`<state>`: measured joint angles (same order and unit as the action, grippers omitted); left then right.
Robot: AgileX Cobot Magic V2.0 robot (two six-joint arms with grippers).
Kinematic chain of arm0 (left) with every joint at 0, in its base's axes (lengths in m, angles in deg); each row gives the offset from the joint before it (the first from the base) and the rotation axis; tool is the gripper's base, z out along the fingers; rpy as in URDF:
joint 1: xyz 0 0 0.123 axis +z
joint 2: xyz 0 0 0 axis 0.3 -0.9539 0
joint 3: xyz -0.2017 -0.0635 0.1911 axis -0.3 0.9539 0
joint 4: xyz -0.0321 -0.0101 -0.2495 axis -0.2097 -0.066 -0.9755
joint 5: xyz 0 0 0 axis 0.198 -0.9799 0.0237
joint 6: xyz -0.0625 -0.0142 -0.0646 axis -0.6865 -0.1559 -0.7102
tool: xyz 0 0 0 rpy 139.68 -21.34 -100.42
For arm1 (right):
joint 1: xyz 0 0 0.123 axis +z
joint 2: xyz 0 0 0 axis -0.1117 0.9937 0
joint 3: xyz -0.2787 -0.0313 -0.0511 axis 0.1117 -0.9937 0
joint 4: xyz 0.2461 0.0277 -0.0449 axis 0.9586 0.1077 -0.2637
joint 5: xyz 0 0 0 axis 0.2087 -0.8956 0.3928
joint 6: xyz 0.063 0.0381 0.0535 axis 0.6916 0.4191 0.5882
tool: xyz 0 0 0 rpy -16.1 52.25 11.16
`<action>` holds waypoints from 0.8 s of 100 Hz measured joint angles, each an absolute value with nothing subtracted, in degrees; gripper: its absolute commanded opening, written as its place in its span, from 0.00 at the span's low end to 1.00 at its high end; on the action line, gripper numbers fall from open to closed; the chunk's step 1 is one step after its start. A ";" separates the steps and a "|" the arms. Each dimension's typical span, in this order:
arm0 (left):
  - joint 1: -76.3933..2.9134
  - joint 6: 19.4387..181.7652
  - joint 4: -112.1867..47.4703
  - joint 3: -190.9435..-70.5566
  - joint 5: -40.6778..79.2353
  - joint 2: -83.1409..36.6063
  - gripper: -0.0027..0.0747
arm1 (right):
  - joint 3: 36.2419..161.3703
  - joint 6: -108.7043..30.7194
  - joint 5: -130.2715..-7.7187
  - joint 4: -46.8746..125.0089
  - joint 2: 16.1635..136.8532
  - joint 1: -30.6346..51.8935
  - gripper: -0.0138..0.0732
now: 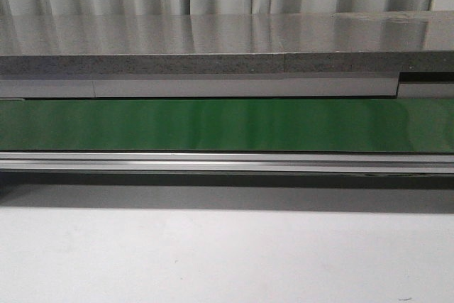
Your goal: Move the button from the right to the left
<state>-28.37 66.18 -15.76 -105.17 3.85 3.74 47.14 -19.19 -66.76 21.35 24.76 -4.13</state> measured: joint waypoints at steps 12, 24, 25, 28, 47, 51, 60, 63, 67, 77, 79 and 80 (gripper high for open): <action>-28.37 66.18 -15.76 -101.18 6.27 8.23 0.01 | 47.14 -19.19 -66.76 21.35 24.76 -4.13 0.08; -28.25 66.18 -15.63 -96.69 10.46 11.92 0.01 | 47.14 -19.19 -66.76 21.35 24.76 -4.13 0.08; -28.25 66.18 -15.47 -96.12 10.83 12.36 0.01 | 47.14 -19.19 -66.76 21.35 24.76 -4.13 0.08; -27.95 66.18 -15.06 -94.95 12.79 13.27 0.01 | 47.14 -19.19 -66.76 21.35 24.76 -4.13 0.08; -24.55 66.18 -11.87 -86.50 23.96 19.63 0.01 | 47.14 -19.19 -66.76 21.35 24.76 -4.13 0.08; -24.00 66.18 -11.76 -84.73 25.24 21.05 0.01 | 47.14 -19.19 -66.76 21.35 24.76 -4.13 0.08; -22.89 66.15 -11.62 -81.38 26.73 24.39 0.01 | 47.14 -19.19 -66.76 21.35 24.76 -4.13 0.08; -22.56 66.15 -11.53 -80.01 27.28 25.52 0.01 | 47.14 -19.19 -66.76 21.35 24.76 -4.13 0.08; -22.15 66.15 -11.53 -78.69 27.68 27.26 0.01 | 47.14 -19.19 -66.76 21.35 24.76 -4.13 0.08; -21.25 66.15 -11.53 -75.12 28.86 31.56 0.01 | 47.14 -19.19 -66.76 21.35 24.76 -4.13 0.08; -21.14 66.15 -11.53 -74.45 29.04 32.50 0.01 | 47.14 -19.19 -66.76 21.35 24.76 -4.13 0.08; -21.14 66.15 -11.53 -74.23 29.09 32.78 0.01 | 47.14 -19.19 -66.76 21.35 24.76 -4.13 0.08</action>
